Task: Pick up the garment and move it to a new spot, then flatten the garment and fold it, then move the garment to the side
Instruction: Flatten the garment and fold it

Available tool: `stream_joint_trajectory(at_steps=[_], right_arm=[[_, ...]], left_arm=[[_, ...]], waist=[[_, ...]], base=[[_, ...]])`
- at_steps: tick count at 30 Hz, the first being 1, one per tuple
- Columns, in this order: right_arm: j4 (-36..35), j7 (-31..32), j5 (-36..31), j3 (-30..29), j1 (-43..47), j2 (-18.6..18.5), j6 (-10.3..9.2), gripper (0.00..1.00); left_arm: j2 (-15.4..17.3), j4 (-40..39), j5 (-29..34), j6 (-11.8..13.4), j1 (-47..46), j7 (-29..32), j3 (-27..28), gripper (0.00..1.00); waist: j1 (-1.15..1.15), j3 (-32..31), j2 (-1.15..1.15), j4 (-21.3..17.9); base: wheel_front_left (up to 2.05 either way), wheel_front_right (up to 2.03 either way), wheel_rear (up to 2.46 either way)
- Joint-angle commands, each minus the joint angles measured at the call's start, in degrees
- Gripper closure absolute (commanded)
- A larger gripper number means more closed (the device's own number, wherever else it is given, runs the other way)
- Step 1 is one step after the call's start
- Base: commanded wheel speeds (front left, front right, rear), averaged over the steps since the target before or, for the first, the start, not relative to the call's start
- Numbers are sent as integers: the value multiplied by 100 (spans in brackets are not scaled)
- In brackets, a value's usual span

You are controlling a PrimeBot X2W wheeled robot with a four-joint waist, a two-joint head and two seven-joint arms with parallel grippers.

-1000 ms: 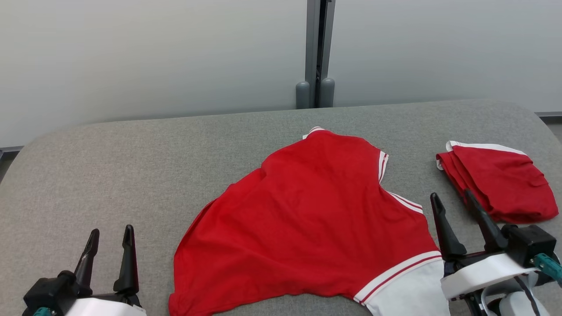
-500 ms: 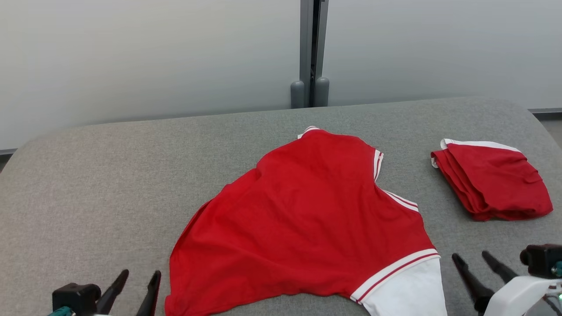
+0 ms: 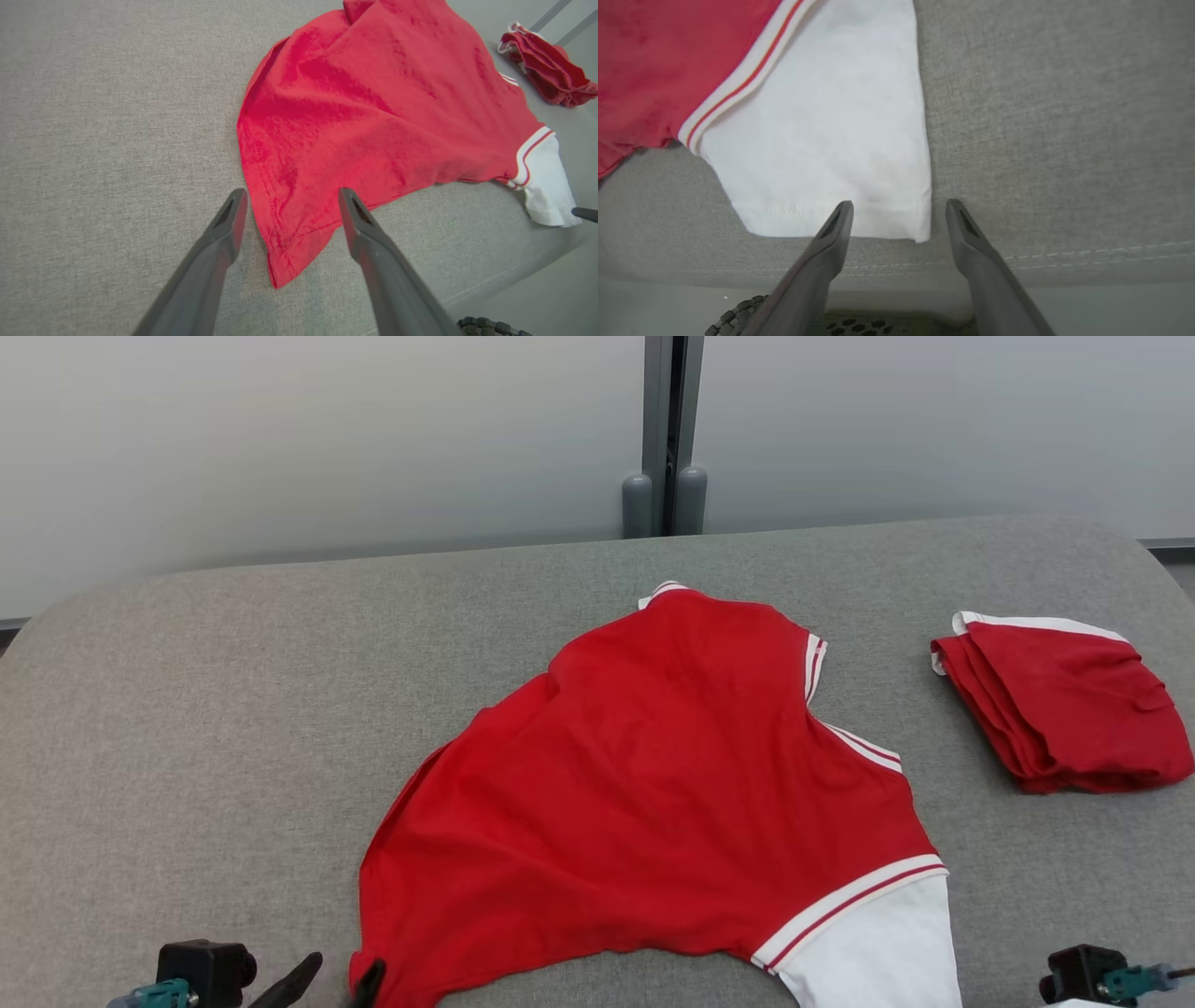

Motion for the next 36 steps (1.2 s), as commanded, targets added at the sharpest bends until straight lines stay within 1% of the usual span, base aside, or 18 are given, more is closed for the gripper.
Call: stream_joint_trajectory(at_steps=[1, 6, 12, 18, 20, 26, 27, 28, 29, 30, 32, 36], right_arm=[[58, 21, -34, -3, -36, 18, 1, 0], [254, -57, -87, 79, -163, 129, 1, 0], [377, -158, -116, 189, -325, 180, 3, 0], [423, -208, -110, 324, -435, 215, 7, 0], [432, -235, -88, 372, -453, 227, 8, 0], [498, -324, 17, 566, -531, 264, 20, 0], [506, -333, 43, 600, -548, 272, 21, 41], [507, -338, 71, 639, -566, 281, 22, 62], [495, -366, 101, 695, -591, 289, 23, 95], [480, -389, 131, 749, -607, 293, 25, 100], [458, -447, 170, 791, -617, 265, 21, 100], [313, -633, 283, 800, -641, 97, 6, 100]], left_arm=[[43, -18, -82, -23, -12, 48, -51, 0], [166, 156, -257, -42, -149, 239, -376, 0], [251, 562, -335, -54, -341, 241, -598, 0], [326, 1154, -346, -47, -535, 32, -562, 0], [274, 1284, -477, -49, -600, -4, -580, 0], [336, 1441, -723, -54, -752, -196, -787, 0], [359, 1445, -783, -51, -773, -203, -838, 20], [379, 1448, -839, -52, -794, -202, -882, 53], [402, 1453, -893, -52, -808, -195, -925, 73], [425, 1462, -940, -52, -821, -195, -958, 100], [471, 1462, -1029, -53, -824, -218, -1025, 100], [557, 1287, -1310, -53, -804, -335, -1035, 100]], waist=[[0, 38, 0, 13], [0, 99, 0, 11], [0, 138, 0, -5], [0, 193, 0, -54], [0, 222, 0, -61], [0, 287, 0, -61], [0, 297, 0, -56], [0, 305, 0, -51], [0, 312, 0, -48], [0, 319, 0, -45], [0, 323, 0, -40], [0, 295, 0, -19]], base=[[0, 0, 0], [0, 0, 0], [0, 0, 0], [0, 0, 0], [0, 0, 0], [0, 0, 0], [0, 0, 0], [0, 0, 0], [0, 0, 0], [0, 0, 0], [0, 0, 0], [0, 0, 0]])
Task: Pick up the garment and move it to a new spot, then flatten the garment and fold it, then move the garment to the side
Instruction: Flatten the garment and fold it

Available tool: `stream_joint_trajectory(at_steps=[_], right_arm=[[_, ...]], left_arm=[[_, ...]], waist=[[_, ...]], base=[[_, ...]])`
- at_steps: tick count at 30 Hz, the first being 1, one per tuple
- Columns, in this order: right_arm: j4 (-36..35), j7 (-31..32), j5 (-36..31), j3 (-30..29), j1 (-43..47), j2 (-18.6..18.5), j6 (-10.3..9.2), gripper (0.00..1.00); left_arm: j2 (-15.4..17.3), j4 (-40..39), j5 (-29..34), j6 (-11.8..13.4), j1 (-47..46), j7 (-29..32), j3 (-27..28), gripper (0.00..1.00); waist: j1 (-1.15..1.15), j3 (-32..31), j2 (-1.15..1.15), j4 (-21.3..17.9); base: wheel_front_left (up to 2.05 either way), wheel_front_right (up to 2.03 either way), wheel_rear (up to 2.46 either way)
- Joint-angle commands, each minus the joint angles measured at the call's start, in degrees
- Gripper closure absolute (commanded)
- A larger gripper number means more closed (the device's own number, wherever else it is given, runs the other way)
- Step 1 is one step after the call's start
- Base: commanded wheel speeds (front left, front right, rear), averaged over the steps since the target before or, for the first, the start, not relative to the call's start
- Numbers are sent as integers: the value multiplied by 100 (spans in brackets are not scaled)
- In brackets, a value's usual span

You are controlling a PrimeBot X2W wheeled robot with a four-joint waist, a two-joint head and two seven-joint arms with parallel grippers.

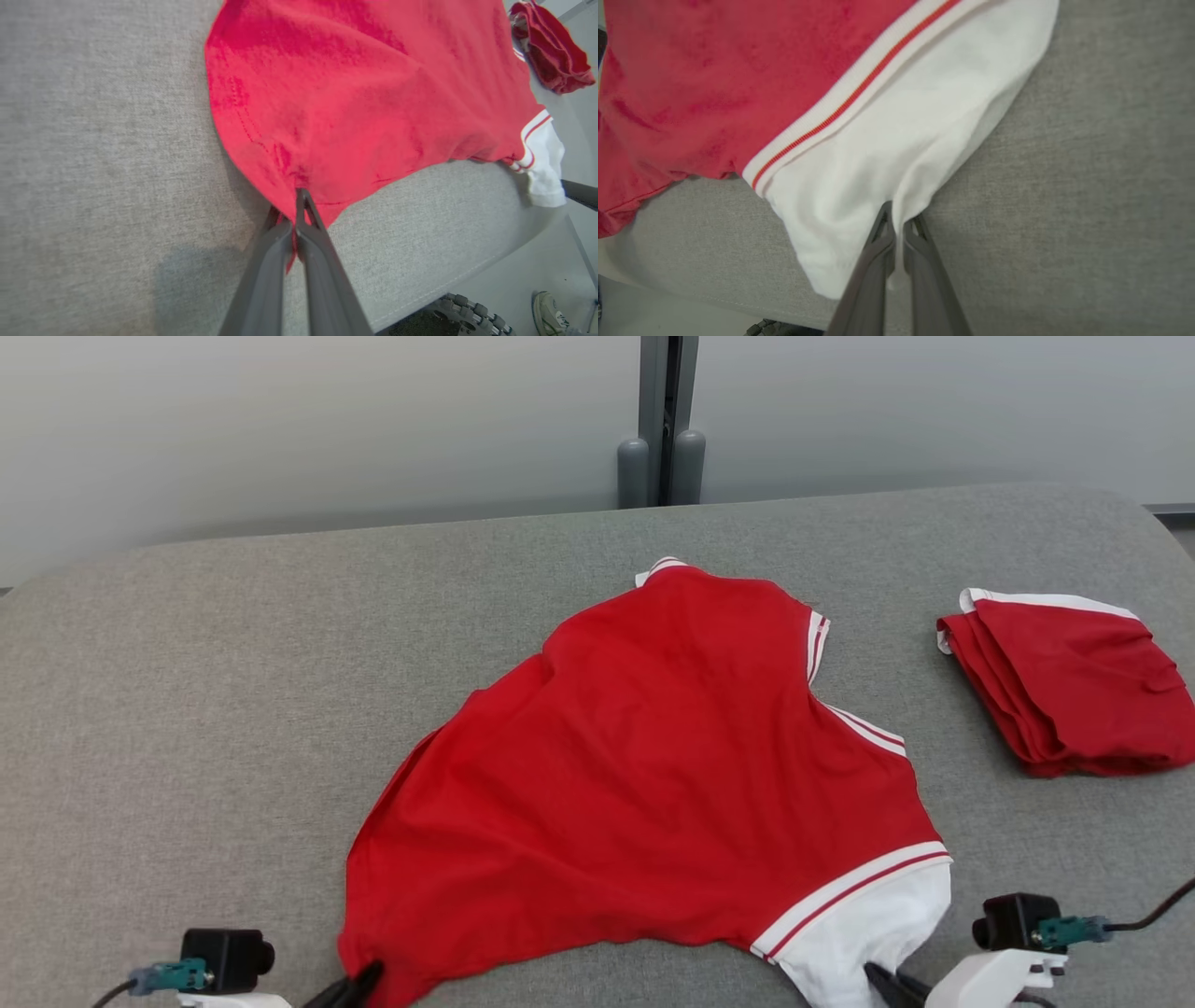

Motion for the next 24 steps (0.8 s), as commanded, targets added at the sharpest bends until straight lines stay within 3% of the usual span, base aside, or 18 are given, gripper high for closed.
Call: stream_joint_trajectory(at_steps=[1, 8, 12, 19, 24], right_arm=[[-85, -87, 70, -18, -49, -64, 13, 100], [-838, -617, 342, -12, -191, -324, 13, 100], [-1133, -675, 534, 90, -668, -580, 13, 100], [-917, -838, 819, 527, -2168, -819, 13, 100], [-320, -1126, 909, 955, -3828, -942, 13, 100]], left_arm=[[74, -82, -65, -11, -31, -46, 47, 100], [275, -901, -399, -12, -32, -110, 165, 100], [653, -1204, -376, -12, -490, 8, 138, 100], [1059, -1067, -1080, -11, -2003, 219, -53, 100], [1520, -464, -1645, -11, -3598, 416, -449, 100]], waist=[[0, -18, 0, 5], [0, -90, 0, 55], [0, -18, 0, 35], [0, 435, 0, 10], [0, 1033, 0, -56]], base=[[0, 0, 0], [0, 0, 0], [0, 0, 0], [0, 0, 0], [0, 0, 0]])
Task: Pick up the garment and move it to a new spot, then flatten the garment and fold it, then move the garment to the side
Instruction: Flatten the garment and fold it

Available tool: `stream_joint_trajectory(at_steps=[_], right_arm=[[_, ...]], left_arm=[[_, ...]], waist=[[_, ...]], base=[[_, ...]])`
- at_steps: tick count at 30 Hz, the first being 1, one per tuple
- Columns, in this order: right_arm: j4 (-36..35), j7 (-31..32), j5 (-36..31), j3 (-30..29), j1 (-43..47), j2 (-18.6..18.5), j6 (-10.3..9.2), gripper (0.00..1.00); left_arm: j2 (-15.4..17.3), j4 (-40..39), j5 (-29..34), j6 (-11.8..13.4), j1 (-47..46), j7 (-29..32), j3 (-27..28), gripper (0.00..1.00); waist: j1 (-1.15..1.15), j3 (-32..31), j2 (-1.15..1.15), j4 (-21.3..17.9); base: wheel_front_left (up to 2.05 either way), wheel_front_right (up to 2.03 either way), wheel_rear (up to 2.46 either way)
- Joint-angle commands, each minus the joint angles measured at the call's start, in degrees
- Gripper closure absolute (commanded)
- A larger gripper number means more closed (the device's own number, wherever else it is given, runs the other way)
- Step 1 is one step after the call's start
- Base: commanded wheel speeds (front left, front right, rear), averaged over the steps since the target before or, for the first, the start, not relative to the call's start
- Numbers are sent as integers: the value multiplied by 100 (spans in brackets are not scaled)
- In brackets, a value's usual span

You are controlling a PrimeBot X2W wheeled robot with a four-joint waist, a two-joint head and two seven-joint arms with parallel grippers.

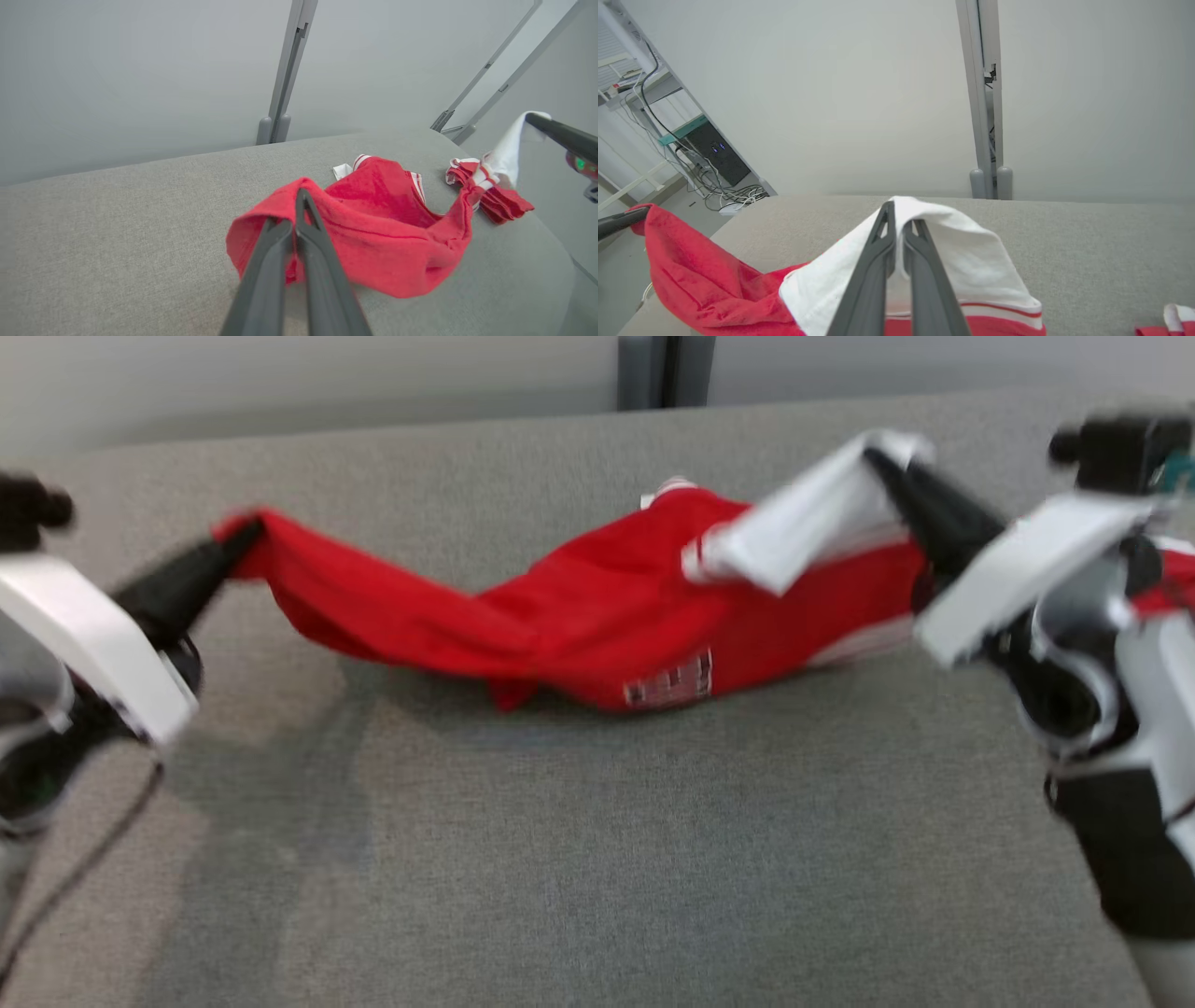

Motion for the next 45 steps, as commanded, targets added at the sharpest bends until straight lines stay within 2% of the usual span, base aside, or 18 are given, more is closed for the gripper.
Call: stream_joint_trajectory(at_steps=[1, 4, 5, 11, 15, 23, 29, 36, 37, 41, 45], right_arm=[[173, -118, 23, 52, -421, -63, 11, 100], [551, -361, 16, 140, -1495, -85, 11, 100], [794, -567, -71, 121, -2203, -91, 11, 100], [1504, -1119, -165, 160, -4007, 7, 11, 100], [1978, -1605, -278, 197, -4962, 80, 11, 100], [2887, -2713, -771, 159, -6342, 290, 7, 100], [3293, -3180, -1039, 327, -6717, 433, 6, 100], [3559, -2735, -818, 994, -6344, 401, 6, 100], [3560, -2563, -675, 1211, -6108, 351, 6, 100], [3480, -2285, -421, 1551, -5648, 266, 6, 100], [3219, -1687, -13, 2034, -4853, 88, 6, 100]], left_arm=[[102, 149, -108, -11, -393, 31, -66, 100], [236, 481, -486, -10, -1302, 119, -168, 100], [342, 664, -616, -11, -1876, 150, -248, 100], [511, 1377, -813, -11, -3502, 58, -425, 100], [604, 1868, -679, -11, -4427, -75, -666, 100], [496, 2683, -783, -11, -5828, -688, -1021, 100], [481, 3030, -1149, -10, -6084, -790, -1366, 100], [609, 3249, -1592, -10, -5678, -42, -1937, 100], [686, 3212, -1782, -10, -5520, 180, -2069, 100], [763, 3135, -1992, -10, -5156, 461, -2302, 100], [847, 2932, -2265, -11, -4574, 684, -2573, 100]], waist=[[0, 403, 0, -58], [0, 770, 0, -104], [0, 1007, 0, -137], [0, 1591, 0, -222], [0, 1823, 0, -311], [0, 1981, 0, -425], [0, 2004, 0, -435], [0, 1904, 0, -409], [0, 1802, 0, -410], [0, 1580, 0, -427], [0, 1152, 0, -454]], base=[[0, 0, 0], [0, 0, 0], [0, 0, 0], [0, 0, 0], [0, 0, 0], [0, 0, 0], [0, 0, 0], [0, 0, 0], [0, 0, 0], [0, 0, 0], [0, 0, 0]])
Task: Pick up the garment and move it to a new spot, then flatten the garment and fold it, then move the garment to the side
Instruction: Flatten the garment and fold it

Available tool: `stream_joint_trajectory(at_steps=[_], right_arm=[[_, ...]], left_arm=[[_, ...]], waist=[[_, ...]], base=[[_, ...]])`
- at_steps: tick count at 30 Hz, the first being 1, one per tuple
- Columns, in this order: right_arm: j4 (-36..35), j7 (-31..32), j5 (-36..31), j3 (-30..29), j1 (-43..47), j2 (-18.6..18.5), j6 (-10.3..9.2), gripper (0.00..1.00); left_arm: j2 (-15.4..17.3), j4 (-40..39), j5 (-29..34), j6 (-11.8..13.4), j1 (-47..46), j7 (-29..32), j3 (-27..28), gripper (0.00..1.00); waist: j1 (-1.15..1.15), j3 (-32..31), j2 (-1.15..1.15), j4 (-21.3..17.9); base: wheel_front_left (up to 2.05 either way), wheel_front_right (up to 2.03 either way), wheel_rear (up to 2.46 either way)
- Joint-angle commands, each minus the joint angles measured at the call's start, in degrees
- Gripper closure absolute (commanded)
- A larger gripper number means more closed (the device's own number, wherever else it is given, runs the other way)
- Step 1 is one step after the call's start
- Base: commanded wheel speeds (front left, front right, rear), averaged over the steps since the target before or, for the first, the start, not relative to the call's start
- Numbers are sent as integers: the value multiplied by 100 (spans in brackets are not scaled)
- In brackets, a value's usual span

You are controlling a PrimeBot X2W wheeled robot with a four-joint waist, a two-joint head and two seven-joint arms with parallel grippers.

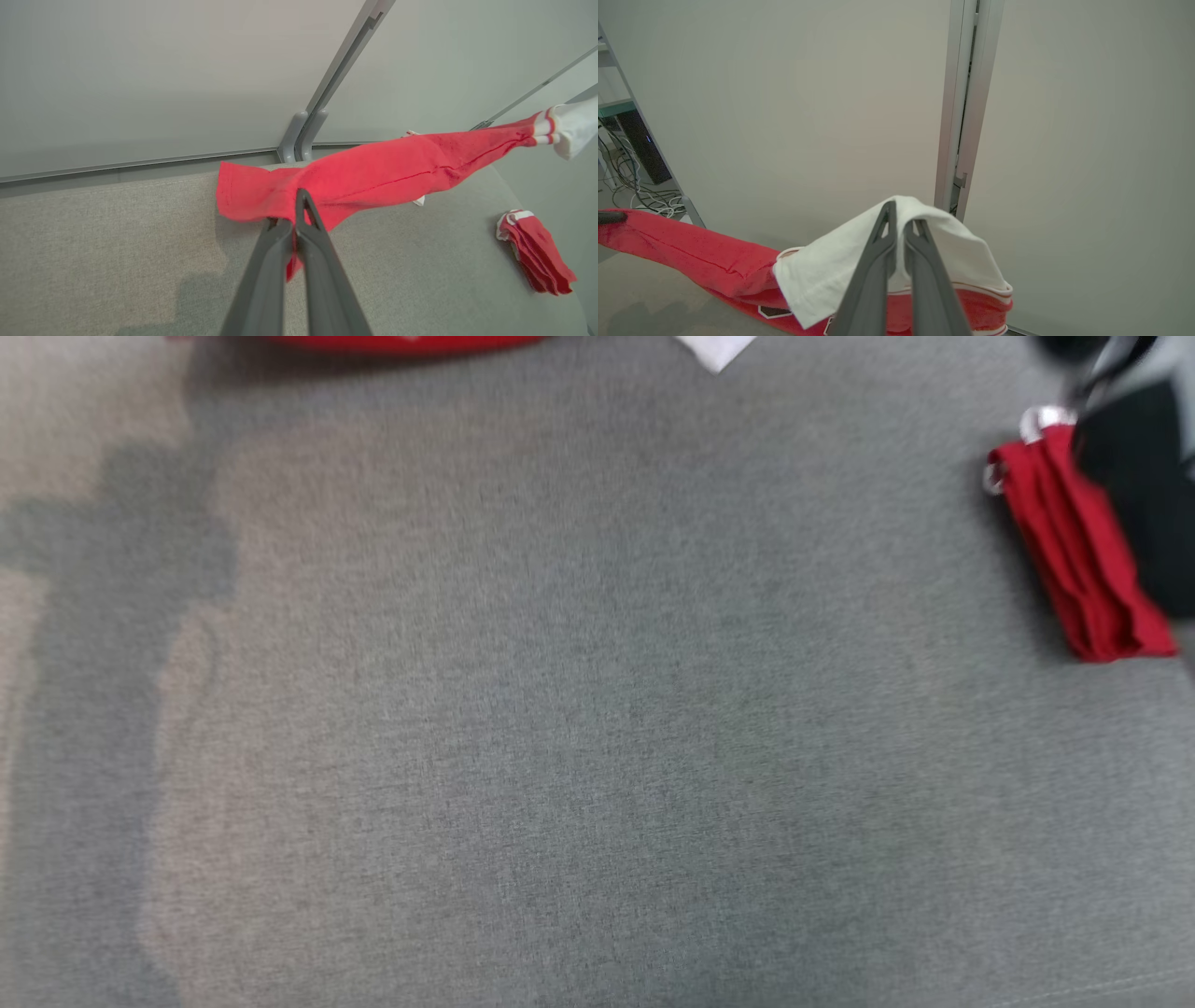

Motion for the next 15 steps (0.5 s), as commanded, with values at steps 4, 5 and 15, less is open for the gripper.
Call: stream_joint_trajectory(at_steps=[4, 5, 15], right_arm=[[-535, 904, 515, 466, 979, -461, 1, 100], [-664, 1122, 629, 527, 1183, -565, 1, 100], [-2279, 2978, 1319, 607, 3287, -1670, 1, 100]], left_arm=[[143, -341, -170, -10, 797, 261, -423, 100], [156, -410, -218, -11, 959, 311, -500, 100], [592, -1470, -444, -10, 2482, 249, -1075, 100]], waist=[[0, -776, 0, -16], [0, -904, 0, -7], [0, -1929, 0, -12]], base=[[0, 0, 0], [0, 0, 0], [0, 0, 0]])
